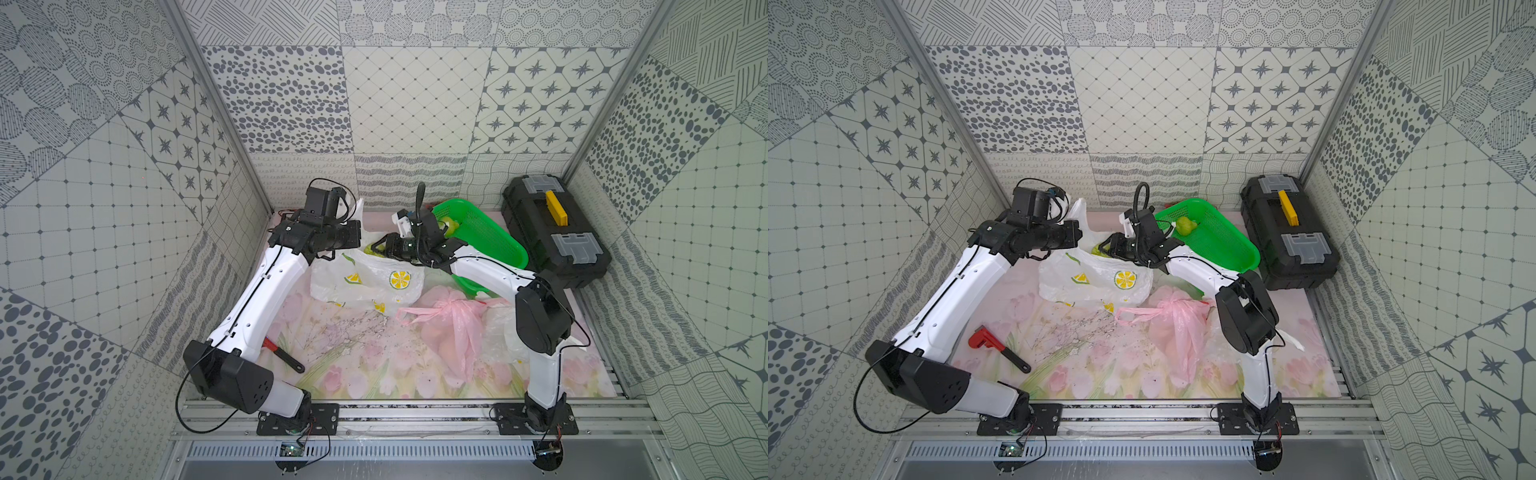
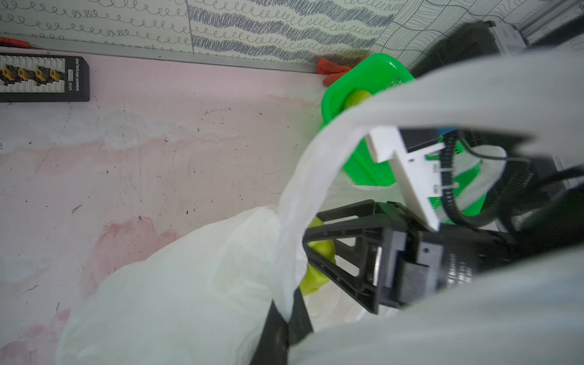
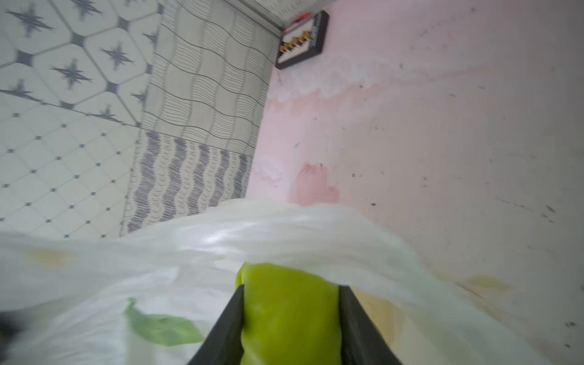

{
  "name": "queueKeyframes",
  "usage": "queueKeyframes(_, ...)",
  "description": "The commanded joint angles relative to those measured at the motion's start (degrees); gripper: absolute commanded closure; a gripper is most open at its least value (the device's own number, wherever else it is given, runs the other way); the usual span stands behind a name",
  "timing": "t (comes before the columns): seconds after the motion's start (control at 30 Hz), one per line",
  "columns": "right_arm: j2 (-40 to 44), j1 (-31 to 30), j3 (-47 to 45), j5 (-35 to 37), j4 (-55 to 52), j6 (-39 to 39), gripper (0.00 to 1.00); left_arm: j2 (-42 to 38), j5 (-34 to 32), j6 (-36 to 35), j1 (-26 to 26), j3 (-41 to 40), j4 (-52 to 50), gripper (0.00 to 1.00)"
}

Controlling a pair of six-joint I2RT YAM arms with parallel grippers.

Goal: Place the pears into plastic bags & tie knots
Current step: Place the pear in the plastic bag, then pick up the pear from the basket.

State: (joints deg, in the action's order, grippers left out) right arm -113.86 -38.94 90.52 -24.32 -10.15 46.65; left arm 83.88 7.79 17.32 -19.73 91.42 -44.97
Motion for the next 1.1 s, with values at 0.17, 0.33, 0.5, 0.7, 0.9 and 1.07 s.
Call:
queueKeyframes(0.17,4.71,0.9,2.28,1.96,-10.53,-10.43,0.24,0.89,-0.64,-1.85,0.24,-2.54,2.1,1.0)
queueKeyframes(0.33,10.19,5.35,3.03,-2.89,-13.69,-12.07,0.19,2.21,-2.28,-1.85,1.67,-3.13,0.64,1.0)
queueKeyframes(0.5,14.36,16.77,1.32,-3.82,-10.15,-6.26,0.25,3.99,-2.9,-0.91,2.83,-4.03,-0.46,1.0)
queueKeyframes(0.7,7.14,26.83,3.34,13.36,-14.42,-3.05,0.29,3.26,0.16,0.59,2.72,-4.12,1.52,1.0)
queueKeyframes(0.9,-5.6,25.34,15.86,29.11,-20.47,-3.37,0.22,2.48,1.35,0.52,1.67,-3.44,2.08,1.0)
queueKeyframes(1.07,-19.01,23.31,31.56,32.32,-26.94,-4.7,0.21,2.26,1.44,0.7,1.27,-3.45,1.82,1.0)
